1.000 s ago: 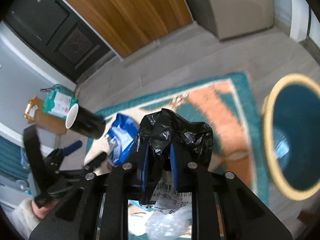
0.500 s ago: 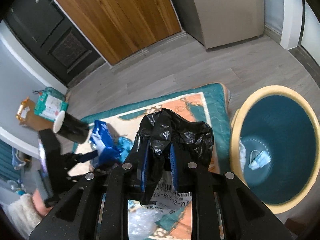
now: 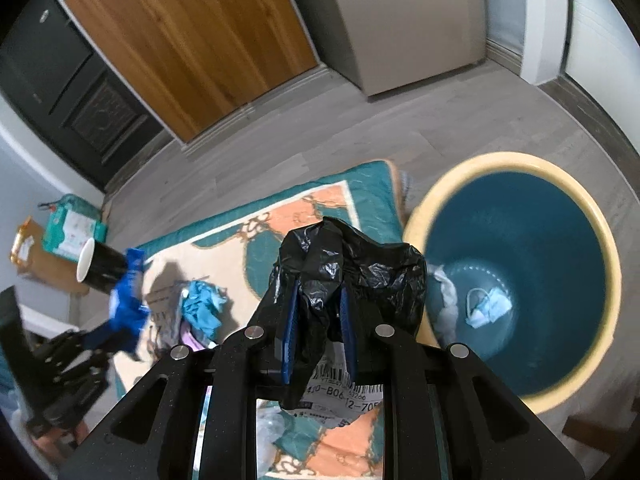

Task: Collect trash
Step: 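Carry black bag and blue wrapper over the bin and release both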

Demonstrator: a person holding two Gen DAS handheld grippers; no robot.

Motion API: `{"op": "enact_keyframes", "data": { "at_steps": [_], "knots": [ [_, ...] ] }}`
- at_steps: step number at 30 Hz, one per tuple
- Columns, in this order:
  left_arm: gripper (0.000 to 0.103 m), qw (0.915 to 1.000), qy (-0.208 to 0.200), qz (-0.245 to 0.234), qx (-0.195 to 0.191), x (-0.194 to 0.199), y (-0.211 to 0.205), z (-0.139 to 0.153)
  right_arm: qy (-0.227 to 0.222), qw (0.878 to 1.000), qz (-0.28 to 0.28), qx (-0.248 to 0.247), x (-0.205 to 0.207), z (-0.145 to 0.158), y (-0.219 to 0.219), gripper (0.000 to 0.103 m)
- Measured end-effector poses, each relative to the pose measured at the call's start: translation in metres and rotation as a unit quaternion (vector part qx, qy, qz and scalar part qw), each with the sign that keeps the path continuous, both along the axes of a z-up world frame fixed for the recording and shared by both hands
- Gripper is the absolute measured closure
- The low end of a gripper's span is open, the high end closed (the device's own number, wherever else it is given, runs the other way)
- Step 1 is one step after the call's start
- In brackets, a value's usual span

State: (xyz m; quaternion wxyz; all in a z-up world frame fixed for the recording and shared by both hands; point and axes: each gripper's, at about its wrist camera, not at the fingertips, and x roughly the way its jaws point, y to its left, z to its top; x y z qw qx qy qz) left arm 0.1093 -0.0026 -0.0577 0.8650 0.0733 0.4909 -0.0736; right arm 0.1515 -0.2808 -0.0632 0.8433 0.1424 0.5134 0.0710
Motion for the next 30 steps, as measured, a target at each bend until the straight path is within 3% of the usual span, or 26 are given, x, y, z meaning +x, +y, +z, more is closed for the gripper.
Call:
{"op": "enact_keyframes", "data": {
  "at_steps": [7, 12, 21, 25, 30],
  "knots": [
    [0.080, 0.9974, -0.069, -0.006, -0.021, -0.015, -0.010, 0.047, -0.020, 0.999, -0.025, 0.014, -0.010, 0.023, -0.019, 0.082],
    [0.080, 0.9925, -0.107, -0.043, -0.042, -0.018, -0.044, 0.071, -0.059, 0.997, -0.037, 0.015, -0.018, 0.044, -0.047, 0.082],
    [0.080, 0.9833, -0.091, -0.125, -0.096, -0.006, -0.145, 0.078, -0.062, 0.990, -0.121, 0.033, -0.014, 0.036, -0.133, 0.082],
    [0.080, 0.9771, -0.075, -0.173, -0.100, 0.002, -0.195, 0.072, -0.052, 0.985, -0.161, 0.019, -0.010, 0.025, -0.171, 0.082],
    [0.080, 0.9704, -0.039, -0.222, -0.086, 0.019, -0.257, 0.043, -0.003, 0.980, -0.199, 0.025, -0.005, -0.009, -0.200, 0.082]
  ]
}}
